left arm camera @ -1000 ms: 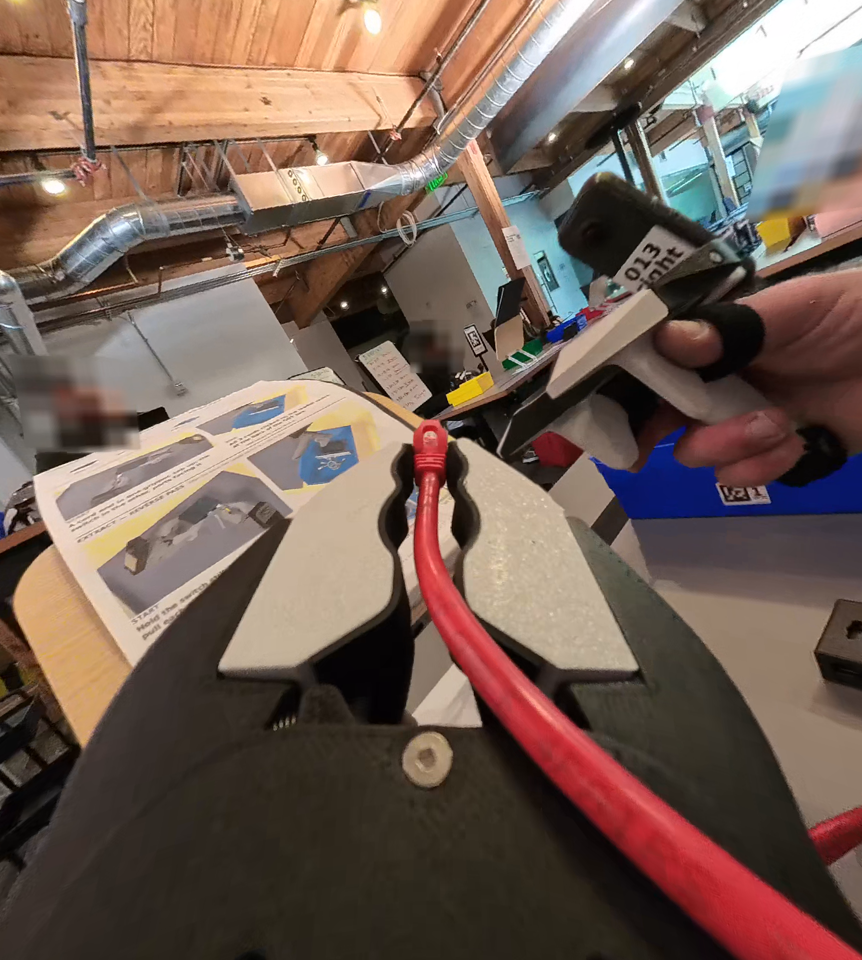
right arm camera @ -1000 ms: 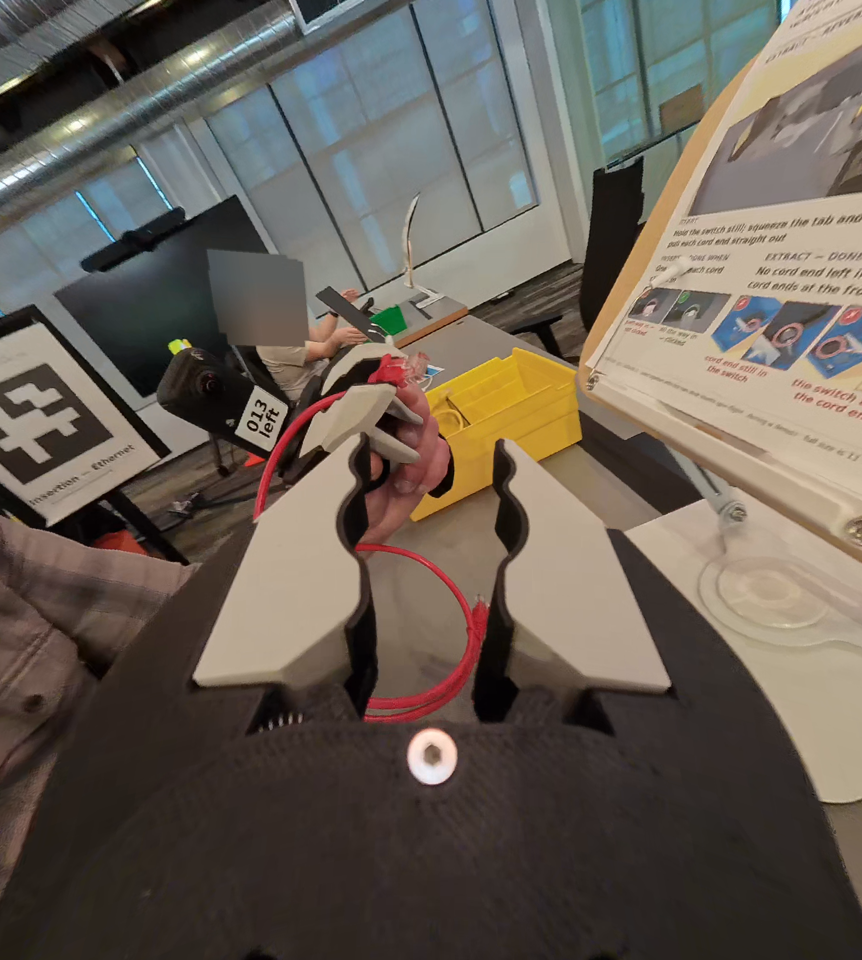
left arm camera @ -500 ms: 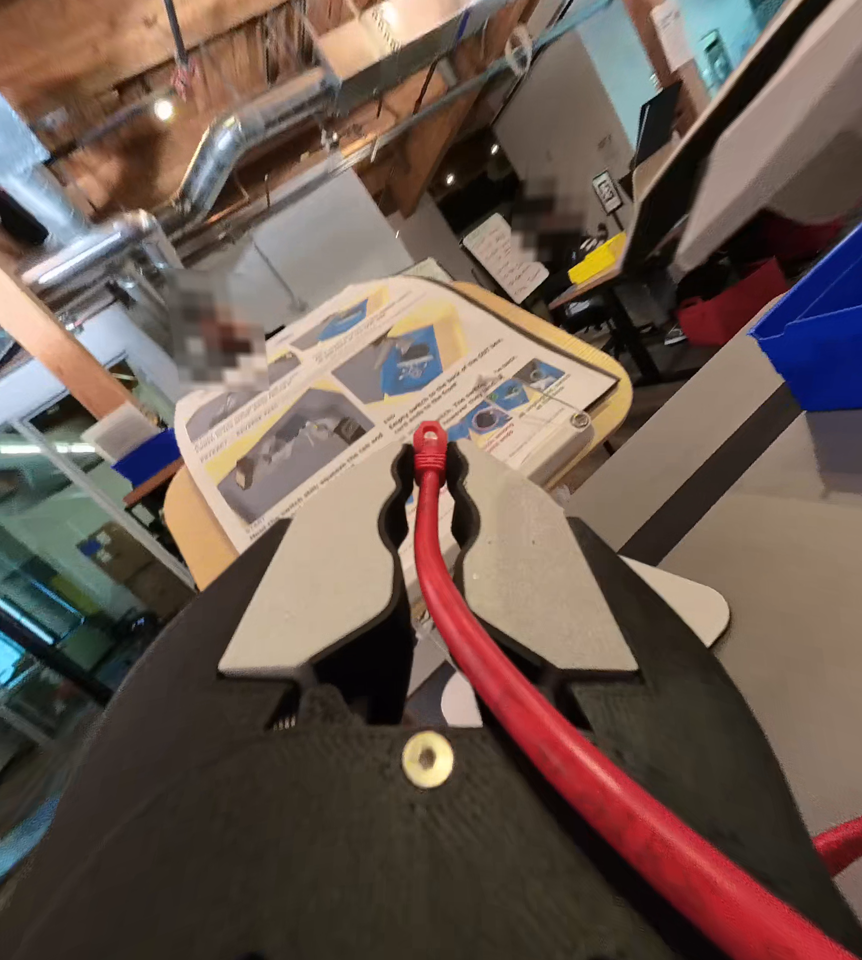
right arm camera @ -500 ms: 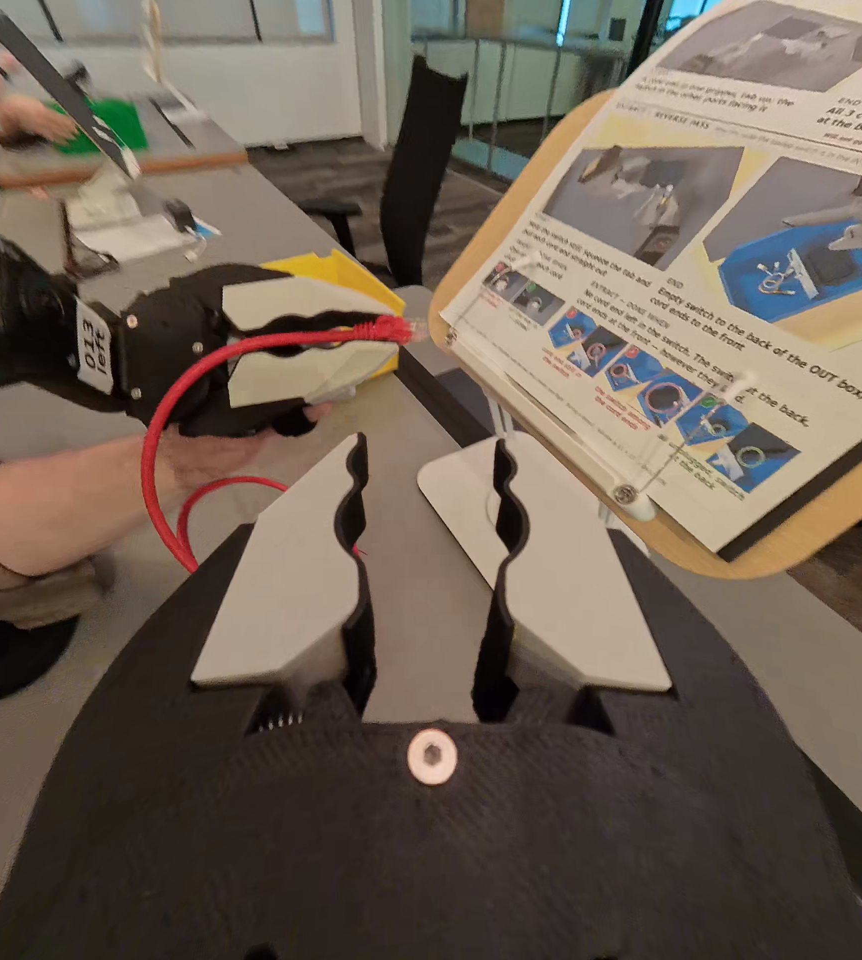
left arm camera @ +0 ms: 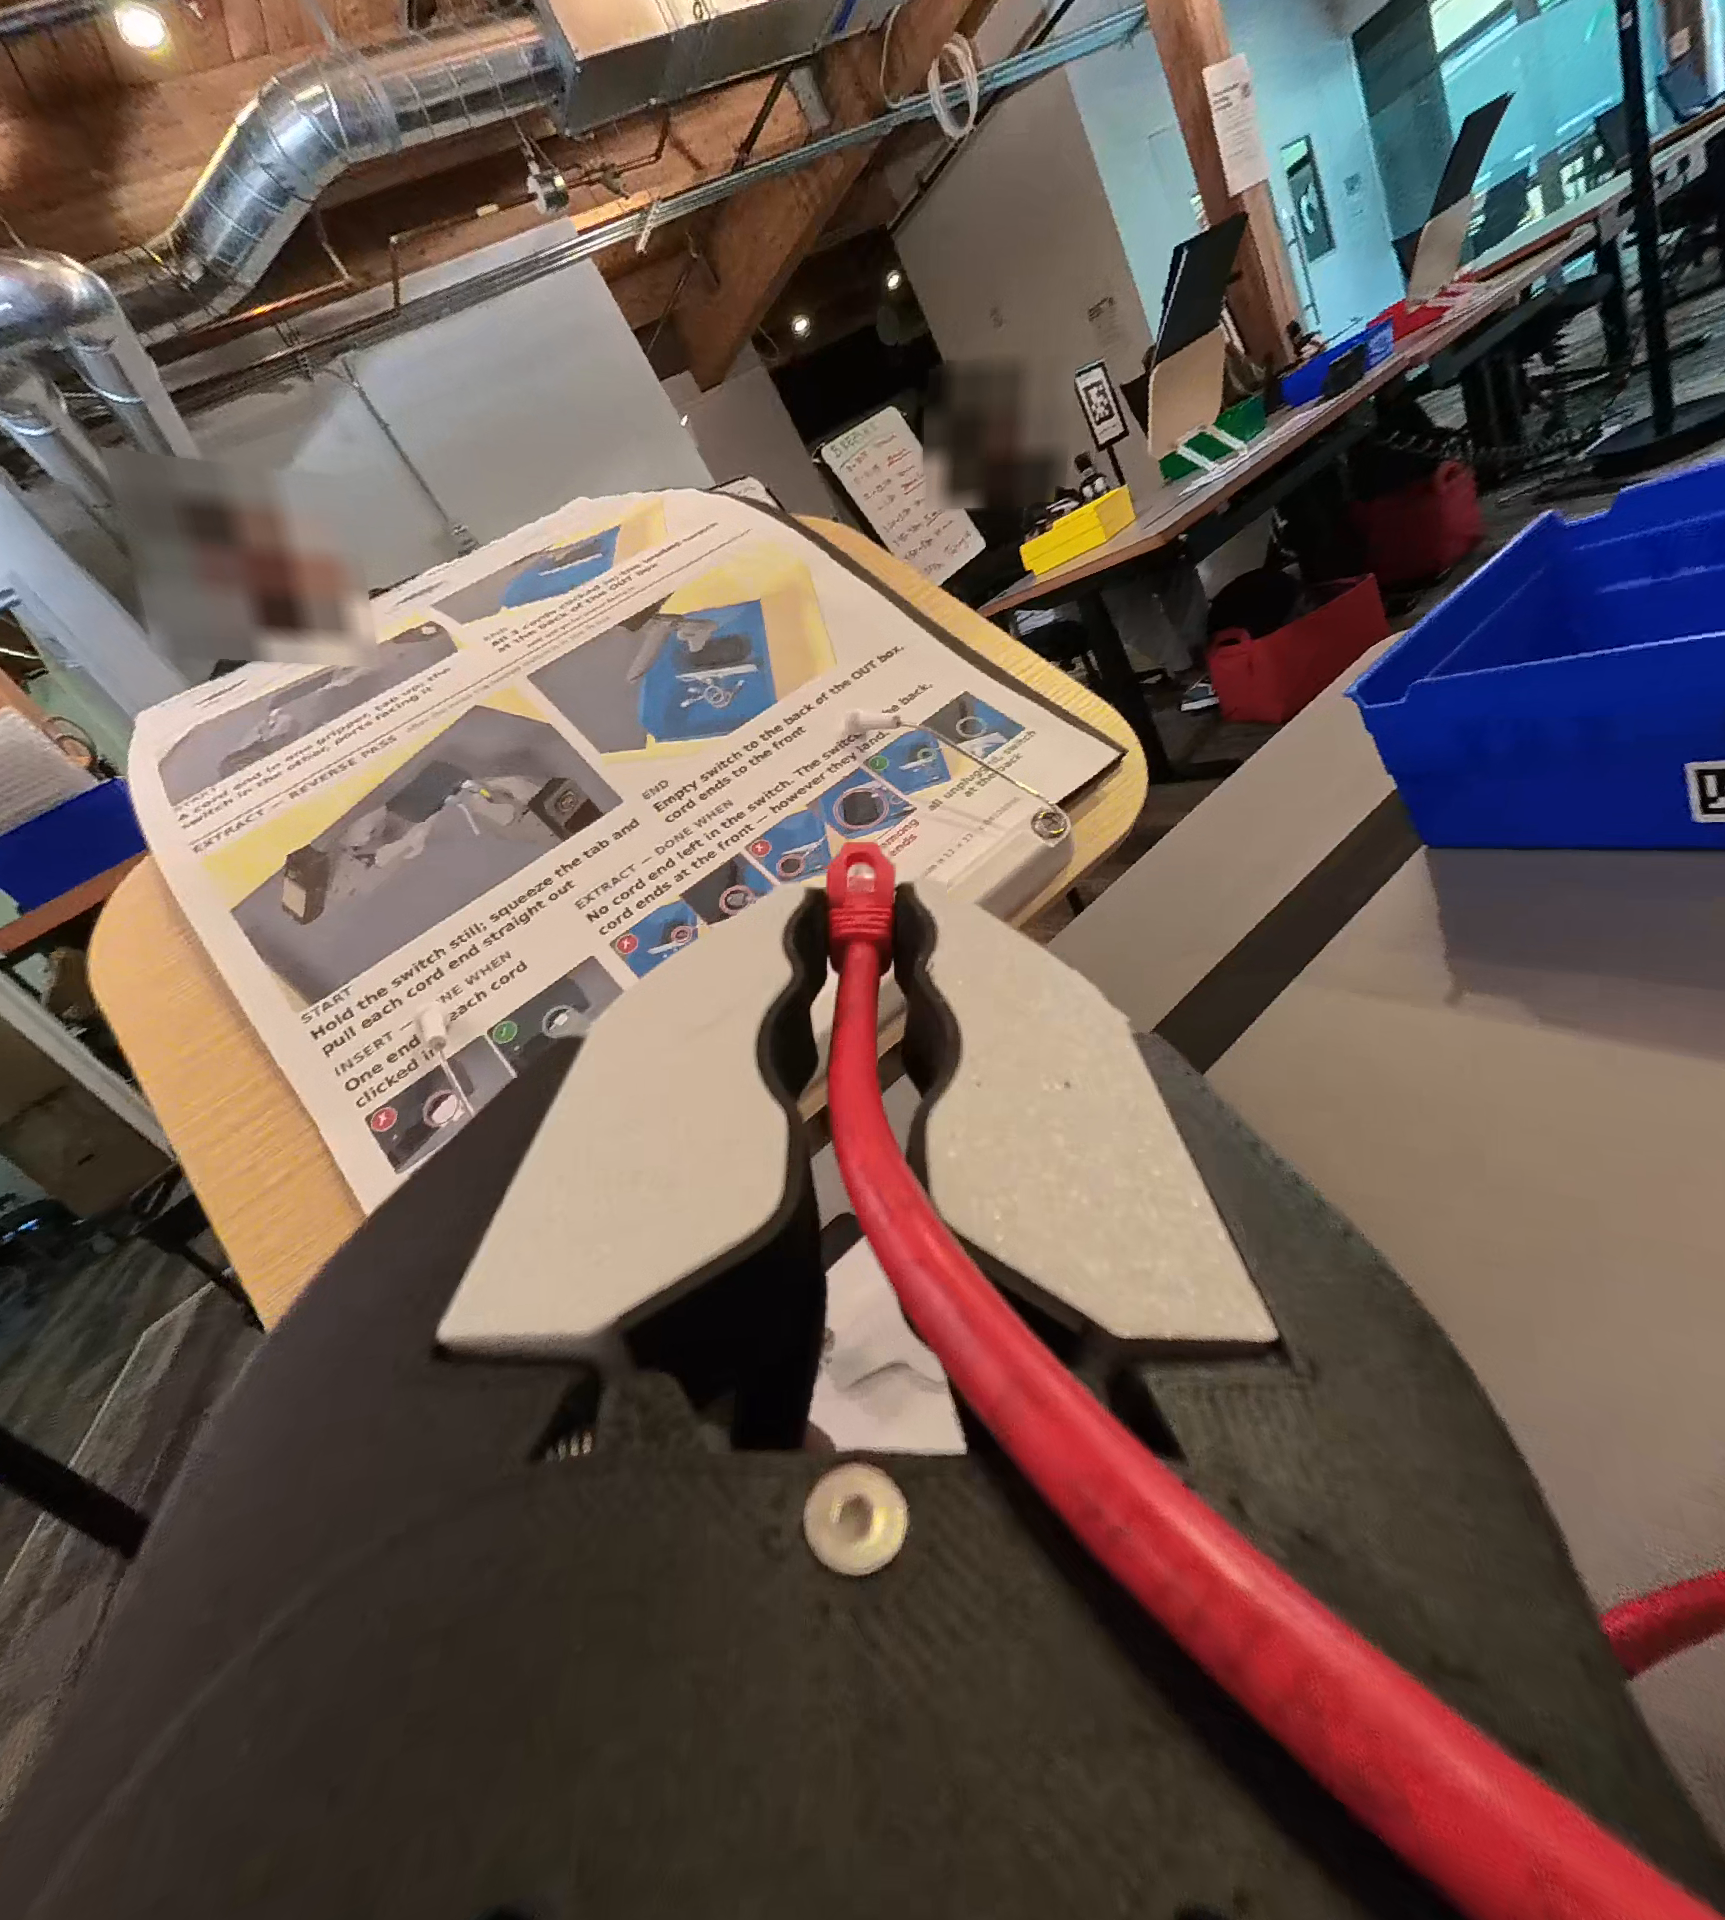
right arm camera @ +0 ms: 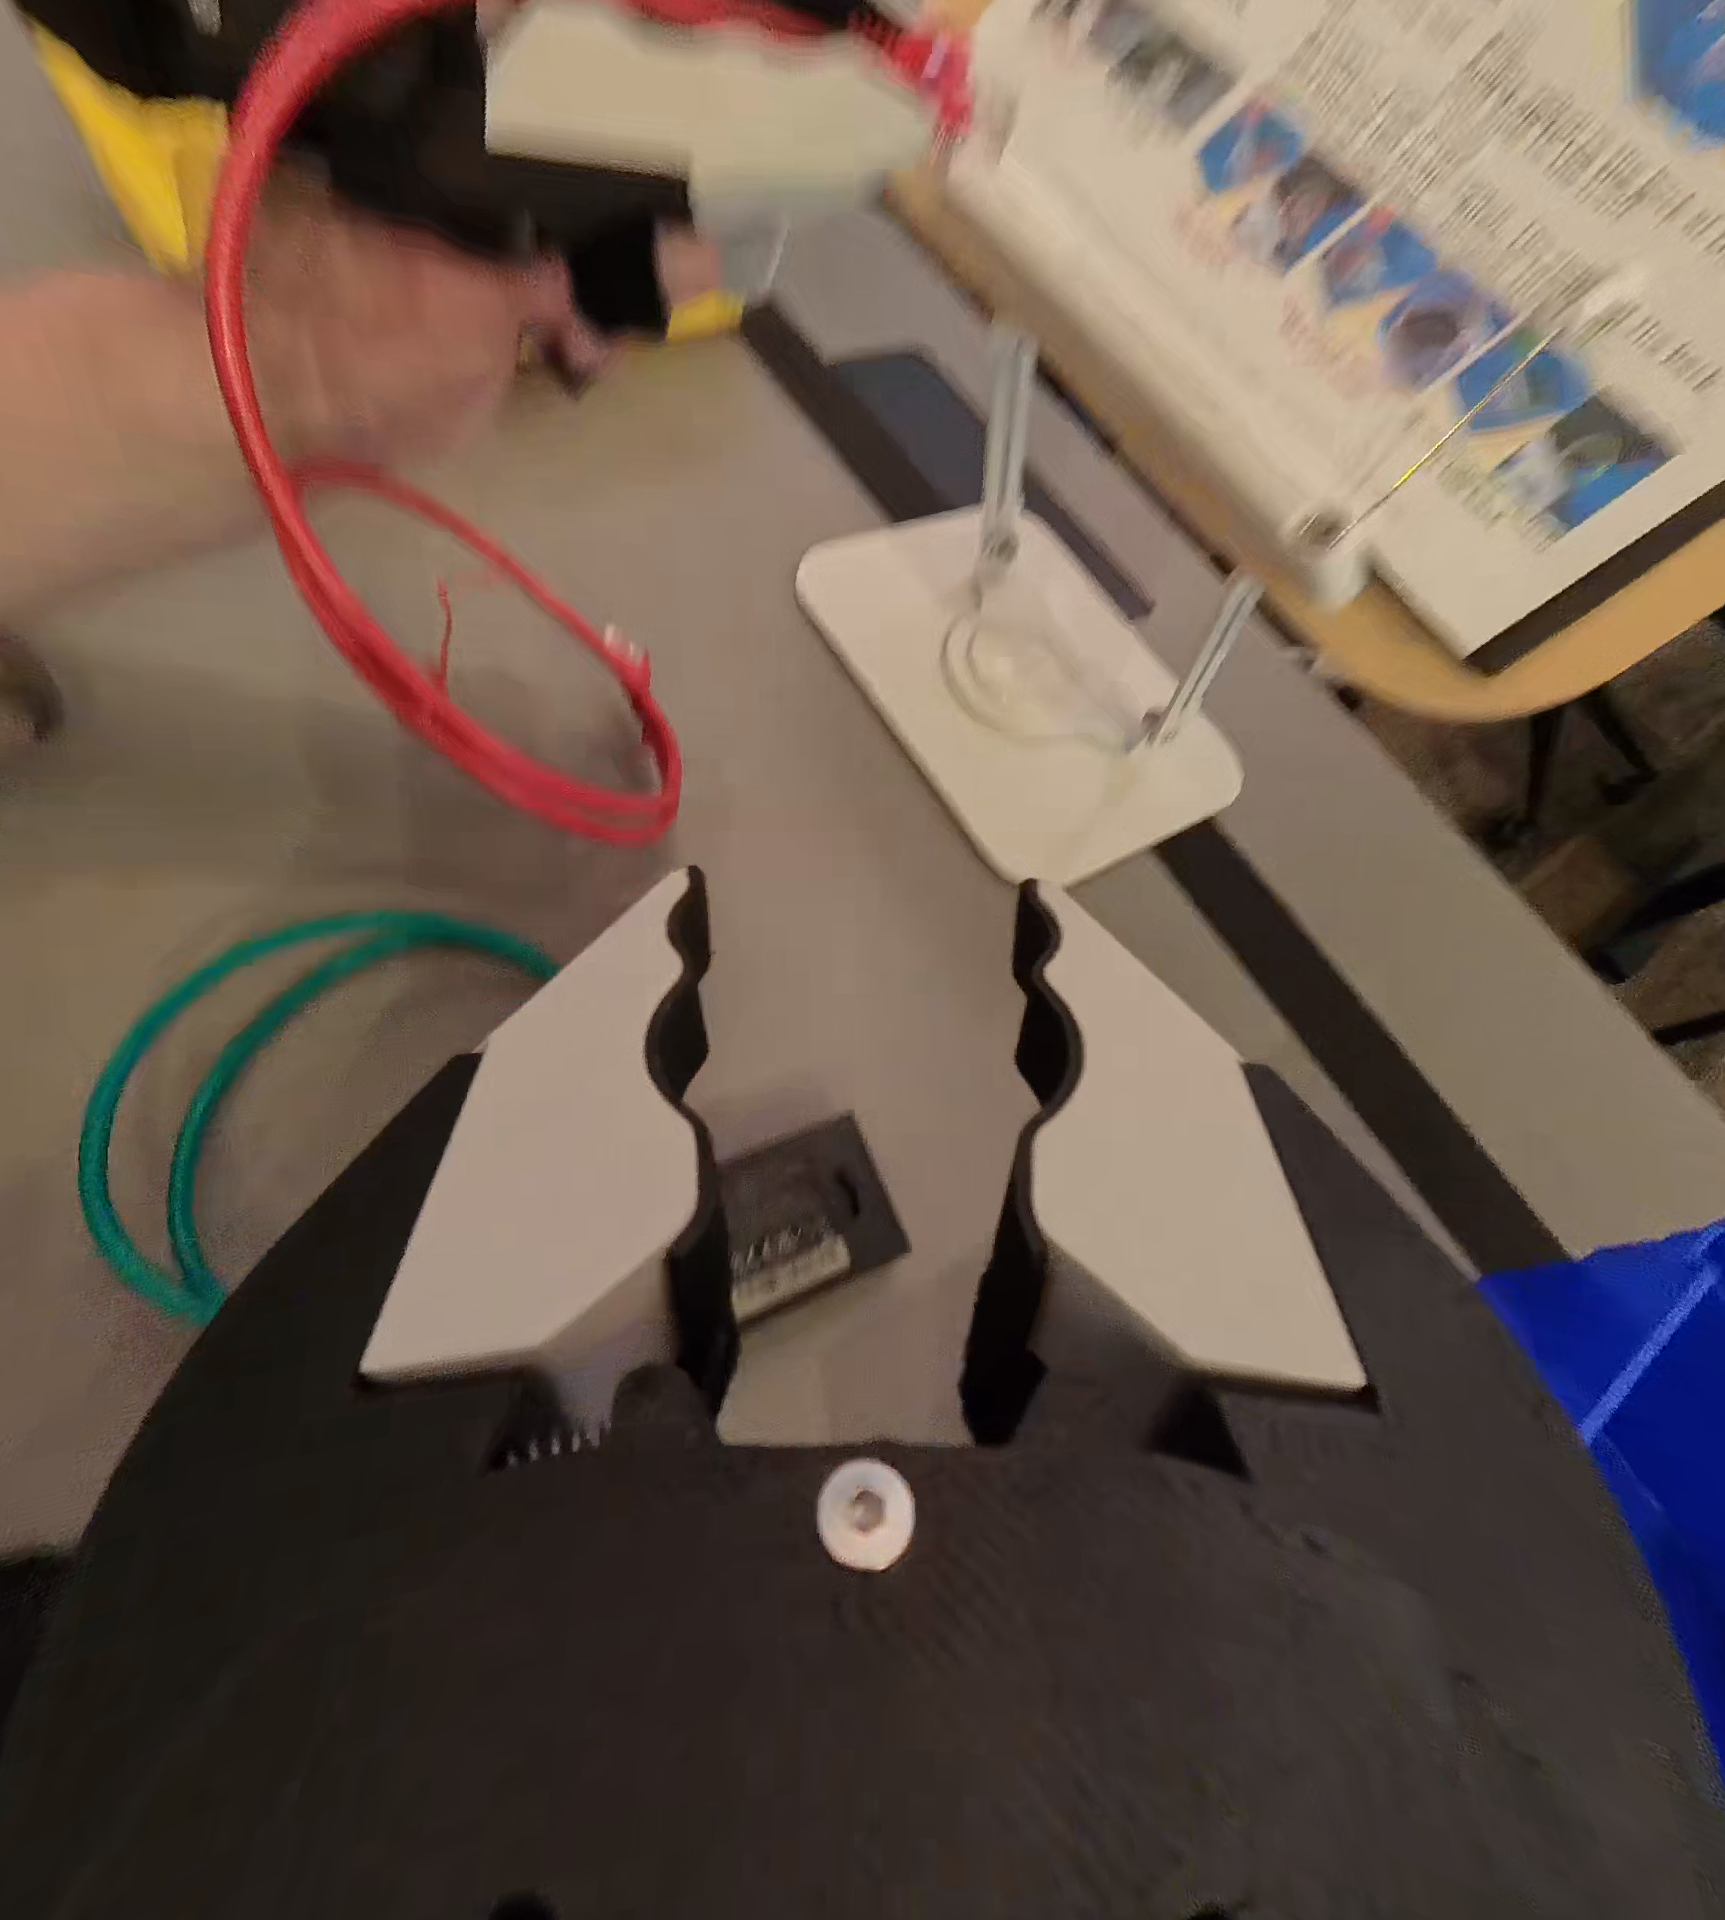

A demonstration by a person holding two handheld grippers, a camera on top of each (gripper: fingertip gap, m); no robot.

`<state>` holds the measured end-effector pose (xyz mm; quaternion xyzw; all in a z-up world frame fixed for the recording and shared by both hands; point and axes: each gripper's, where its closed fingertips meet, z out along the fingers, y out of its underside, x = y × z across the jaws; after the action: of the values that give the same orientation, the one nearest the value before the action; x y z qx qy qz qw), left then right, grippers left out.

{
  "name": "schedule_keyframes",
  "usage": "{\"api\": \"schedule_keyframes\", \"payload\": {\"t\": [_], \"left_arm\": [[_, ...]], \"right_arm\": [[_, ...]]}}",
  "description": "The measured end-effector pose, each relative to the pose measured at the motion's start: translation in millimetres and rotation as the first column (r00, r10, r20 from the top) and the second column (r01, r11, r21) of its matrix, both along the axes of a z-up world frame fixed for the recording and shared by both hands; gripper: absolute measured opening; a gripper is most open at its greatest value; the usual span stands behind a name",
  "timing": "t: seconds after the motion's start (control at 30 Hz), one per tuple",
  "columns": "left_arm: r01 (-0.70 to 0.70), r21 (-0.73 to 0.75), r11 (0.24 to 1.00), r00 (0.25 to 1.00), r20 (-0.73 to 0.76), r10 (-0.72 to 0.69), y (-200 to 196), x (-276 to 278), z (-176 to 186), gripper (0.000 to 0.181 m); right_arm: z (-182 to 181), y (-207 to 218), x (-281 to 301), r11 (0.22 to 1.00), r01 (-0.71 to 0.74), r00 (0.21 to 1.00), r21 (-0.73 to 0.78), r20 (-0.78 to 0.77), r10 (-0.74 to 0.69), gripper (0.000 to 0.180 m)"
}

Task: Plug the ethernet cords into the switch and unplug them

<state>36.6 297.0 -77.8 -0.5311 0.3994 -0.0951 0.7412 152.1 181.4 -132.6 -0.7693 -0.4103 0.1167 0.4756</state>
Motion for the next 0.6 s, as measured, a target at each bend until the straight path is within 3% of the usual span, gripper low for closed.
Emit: {"api": "schedule_keyframes", "payload": {"t": [0.27,0.4,0.6], "left_arm": [[0.058,0.004,0.998,0.998,-0.036,-0.058,-9.6,13.1,-4.0,0.012],[0.081,-0.004,0.997,0.995,-0.052,-0.081,-11.8,18.3,-8.3,0.012],[0.100,-0.012,0.995,0.993,-0.062,-0.100,-13.3,22.3,-12.0,0.012]], "right_arm": [[-95.4,-35.3,19.6,0.973,-0.111,0.920,-0.201,0.350,0.177,0.098],[-131.8,-37.1,22.4,0.935,-0.143,0.868,-0.324,0.413,0.276,0.109],[-160.8,-26.6,28.8,0.891,-0.150,0.779,-0.428,0.504,0.373,0.109]]}}
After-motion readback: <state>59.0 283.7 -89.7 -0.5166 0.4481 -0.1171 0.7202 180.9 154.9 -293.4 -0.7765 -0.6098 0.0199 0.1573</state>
